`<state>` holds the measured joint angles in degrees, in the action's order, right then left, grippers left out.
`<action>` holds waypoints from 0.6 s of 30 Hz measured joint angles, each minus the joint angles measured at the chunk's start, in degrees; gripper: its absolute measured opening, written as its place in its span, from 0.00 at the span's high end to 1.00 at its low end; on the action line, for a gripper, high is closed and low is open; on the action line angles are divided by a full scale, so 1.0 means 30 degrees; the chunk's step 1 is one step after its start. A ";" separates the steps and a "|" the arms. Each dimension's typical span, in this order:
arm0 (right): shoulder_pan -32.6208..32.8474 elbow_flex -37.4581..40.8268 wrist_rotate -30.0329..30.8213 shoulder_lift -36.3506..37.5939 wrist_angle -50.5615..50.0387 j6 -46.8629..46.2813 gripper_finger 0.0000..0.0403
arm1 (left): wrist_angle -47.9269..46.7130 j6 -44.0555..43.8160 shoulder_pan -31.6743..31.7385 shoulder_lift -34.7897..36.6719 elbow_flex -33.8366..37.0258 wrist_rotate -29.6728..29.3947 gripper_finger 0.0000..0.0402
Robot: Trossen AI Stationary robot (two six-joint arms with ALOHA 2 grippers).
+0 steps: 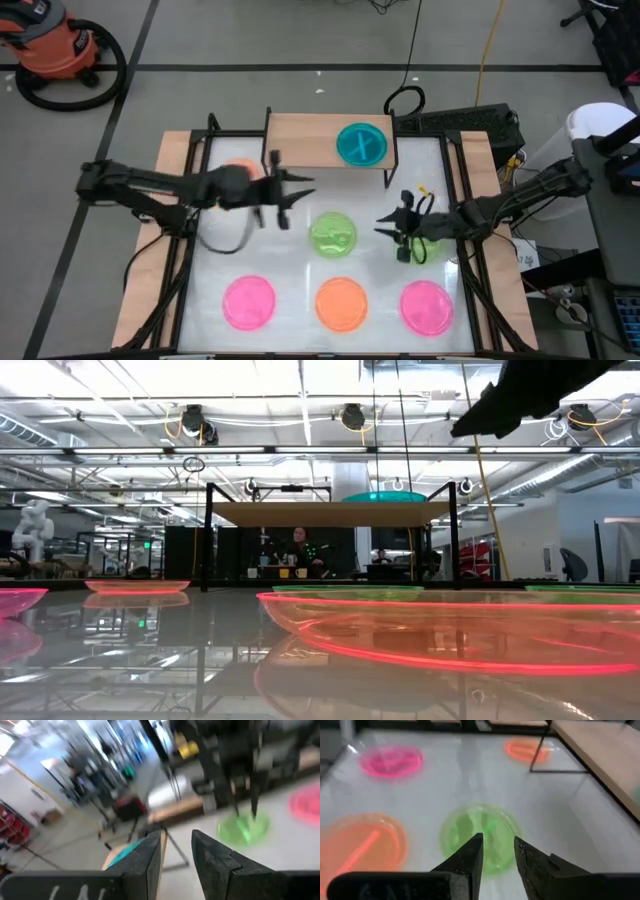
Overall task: Place and stack plates onto a shelf
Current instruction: Stack the right green plate on top of the blue plate on the shelf
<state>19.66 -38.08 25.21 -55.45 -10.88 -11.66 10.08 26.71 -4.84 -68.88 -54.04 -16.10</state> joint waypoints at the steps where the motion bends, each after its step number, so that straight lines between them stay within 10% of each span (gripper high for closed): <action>1: -0.0013 -0.0411 -0.0049 -0.0382 -0.0534 -0.0339 0.77 | 0.1805 -0.0196 -0.0274 0.0703 0.1365 -0.0051 0.71; 8: -0.0770 -0.2550 -0.1052 -0.3868 -0.2937 -0.1491 0.77 | 1.0194 -0.0226 -0.1094 0.3045 0.7911 -0.0056 0.71; 18: -0.1144 -0.2697 -0.3751 -0.6686 -0.5888 -0.5991 0.77 | 1.1145 0.0373 -0.0971 0.3081 0.8786 -0.0042 0.71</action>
<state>16.23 -46.17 13.96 -75.50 -28.54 -29.64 43.51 27.83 -7.75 -59.64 -27.68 -16.23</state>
